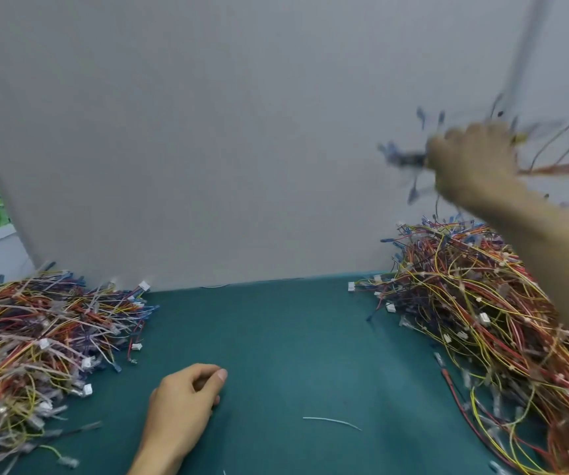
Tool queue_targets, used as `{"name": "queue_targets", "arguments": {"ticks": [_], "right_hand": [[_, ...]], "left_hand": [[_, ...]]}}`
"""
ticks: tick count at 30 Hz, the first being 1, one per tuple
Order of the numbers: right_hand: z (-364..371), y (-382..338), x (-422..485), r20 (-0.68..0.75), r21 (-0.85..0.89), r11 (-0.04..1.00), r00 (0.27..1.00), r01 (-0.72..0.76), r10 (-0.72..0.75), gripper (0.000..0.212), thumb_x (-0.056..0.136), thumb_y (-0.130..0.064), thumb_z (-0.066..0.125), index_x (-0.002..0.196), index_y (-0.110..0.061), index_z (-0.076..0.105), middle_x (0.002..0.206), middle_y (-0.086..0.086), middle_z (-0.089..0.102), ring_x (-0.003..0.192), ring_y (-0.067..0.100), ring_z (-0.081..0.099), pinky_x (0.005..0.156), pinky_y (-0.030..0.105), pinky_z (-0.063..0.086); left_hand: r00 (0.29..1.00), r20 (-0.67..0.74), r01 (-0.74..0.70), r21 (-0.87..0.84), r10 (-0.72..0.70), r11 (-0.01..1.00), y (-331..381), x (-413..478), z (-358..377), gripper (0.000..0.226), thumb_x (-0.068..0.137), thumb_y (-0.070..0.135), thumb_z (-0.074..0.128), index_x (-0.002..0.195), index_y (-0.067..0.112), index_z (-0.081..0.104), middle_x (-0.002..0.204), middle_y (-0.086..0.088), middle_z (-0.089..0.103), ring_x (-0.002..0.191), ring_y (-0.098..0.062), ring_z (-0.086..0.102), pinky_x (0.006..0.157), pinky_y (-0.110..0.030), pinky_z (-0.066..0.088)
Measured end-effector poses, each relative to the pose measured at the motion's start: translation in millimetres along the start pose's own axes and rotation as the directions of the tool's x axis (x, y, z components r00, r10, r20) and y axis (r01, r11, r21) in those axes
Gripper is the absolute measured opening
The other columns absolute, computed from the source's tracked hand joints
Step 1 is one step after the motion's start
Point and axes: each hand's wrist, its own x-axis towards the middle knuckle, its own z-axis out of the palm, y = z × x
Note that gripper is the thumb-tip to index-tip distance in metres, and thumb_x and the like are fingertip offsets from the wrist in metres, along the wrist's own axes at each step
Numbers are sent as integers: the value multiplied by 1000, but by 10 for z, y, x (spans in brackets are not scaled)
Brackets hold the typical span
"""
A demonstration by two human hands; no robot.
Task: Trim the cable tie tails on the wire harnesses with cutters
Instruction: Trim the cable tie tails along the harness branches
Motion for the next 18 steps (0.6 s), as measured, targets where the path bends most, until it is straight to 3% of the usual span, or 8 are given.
{"name": "queue_targets", "arguments": {"ticks": [2,4,7,10,14,18], "right_hand": [[367,-145,-511,259,20,998,964,57,-61,23,85,-10,54,107,-14,58,108,9,64,105,32,56,91,43,41],[674,-111,-783,346,96,995,938,-13,-21,23,85,-10,53,107,-14,57,105,8,63,104,31,56,92,45,42],[829,-71,-808,271,227,973,963,-49,-15,22,81,-8,55,102,-12,59,96,10,65,95,33,57,81,43,43],[822,-99,-801,331,253,966,943,-46,-42,18,78,-14,58,97,-15,58,84,7,63,83,31,57,73,40,47],[722,-137,-737,451,222,974,890,-38,-67,11,80,-16,59,89,-18,55,71,-3,49,73,23,50,82,42,50],[598,-176,-664,448,189,982,892,-32,-57,17,81,-14,58,97,-19,60,90,2,58,88,27,57,97,53,38]], "left_hand": [[1000,-1,-6,11,6,1000,-2,-1,3,12,84,29,70,72,34,72,61,7,70,65,-9,67,76,-41,56],[1000,-4,-10,16,10,1000,-2,-10,4,11,83,29,70,73,33,72,61,10,70,59,-4,65,76,-39,56],[1000,-7,-12,23,12,1000,2,-16,3,11,83,28,71,73,33,72,63,11,70,57,-1,64,75,-39,56],[1000,-10,-21,43,21,999,3,-12,11,12,83,27,71,72,34,72,63,13,70,56,0,63,73,-36,55],[999,-17,-33,63,34,998,-6,-2,16,13,82,27,72,71,34,72,62,14,70,55,3,62,70,-31,53],[999,-18,-39,78,41,996,-14,4,19,11,82,27,72,72,31,72,66,15,71,68,-5,66,73,-31,54]]}}
